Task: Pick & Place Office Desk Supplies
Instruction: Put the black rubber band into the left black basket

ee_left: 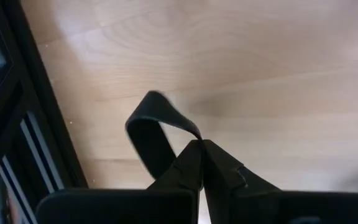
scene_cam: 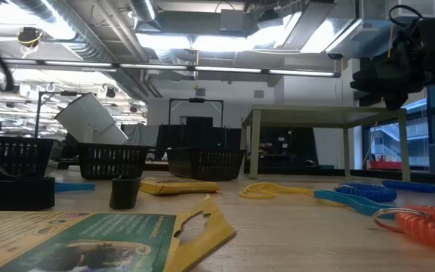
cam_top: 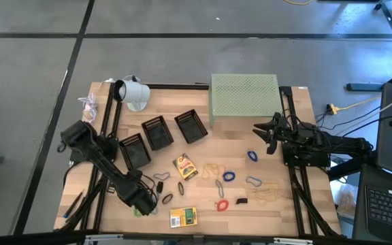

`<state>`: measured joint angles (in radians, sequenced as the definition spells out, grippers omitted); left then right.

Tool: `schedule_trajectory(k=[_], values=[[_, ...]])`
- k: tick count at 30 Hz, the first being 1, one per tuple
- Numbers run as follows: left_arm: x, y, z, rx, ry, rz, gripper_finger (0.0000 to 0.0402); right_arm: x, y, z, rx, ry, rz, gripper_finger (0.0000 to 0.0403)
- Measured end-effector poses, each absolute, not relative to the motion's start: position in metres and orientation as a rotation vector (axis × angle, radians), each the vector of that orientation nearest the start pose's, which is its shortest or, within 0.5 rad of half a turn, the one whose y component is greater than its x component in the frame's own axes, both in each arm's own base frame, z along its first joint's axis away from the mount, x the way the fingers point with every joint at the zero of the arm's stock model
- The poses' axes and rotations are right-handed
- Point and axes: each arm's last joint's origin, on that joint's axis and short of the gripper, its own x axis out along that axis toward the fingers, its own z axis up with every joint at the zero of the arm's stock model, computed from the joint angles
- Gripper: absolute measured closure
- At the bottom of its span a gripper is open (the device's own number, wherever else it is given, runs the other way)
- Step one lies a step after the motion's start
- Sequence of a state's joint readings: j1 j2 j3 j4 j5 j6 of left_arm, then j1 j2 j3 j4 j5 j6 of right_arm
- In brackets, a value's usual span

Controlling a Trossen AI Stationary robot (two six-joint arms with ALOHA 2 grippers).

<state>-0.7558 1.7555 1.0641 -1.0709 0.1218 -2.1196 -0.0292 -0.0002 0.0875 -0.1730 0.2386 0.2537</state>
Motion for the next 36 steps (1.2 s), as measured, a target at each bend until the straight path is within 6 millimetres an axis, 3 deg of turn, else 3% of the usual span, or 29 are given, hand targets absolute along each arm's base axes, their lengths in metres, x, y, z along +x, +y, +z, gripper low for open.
schedule_trajectory(k=[8,14,18,23,31,36], values=[[0.208,-0.166,0.196,-0.773,1.042,0.999,0.0399,0.090,-0.009,0.177,0.243,0.051,-0.277,0.0272],[0.210,-0.137,0.214,-0.554,0.792,1.038,0.0398,0.090,-0.009,0.177,0.243,0.051,-0.277,0.0272],[0.208,-0.116,0.216,-0.497,0.871,1.172,0.0398,0.090,-0.010,0.177,0.243,0.051,-0.277,0.0272],[0.208,-0.097,0.216,-0.573,1.033,1.324,0.0398,0.090,-0.009,0.177,0.243,0.051,-0.277,0.0272],[0.213,-0.085,0.216,-0.580,1.089,1.341,0.0394,0.090,-0.010,0.176,0.242,0.051,-0.277,0.0272],[0.214,-0.083,0.215,-0.595,1.174,1.317,0.0366,0.090,-0.009,0.177,0.242,0.051,-0.277,0.0272]])
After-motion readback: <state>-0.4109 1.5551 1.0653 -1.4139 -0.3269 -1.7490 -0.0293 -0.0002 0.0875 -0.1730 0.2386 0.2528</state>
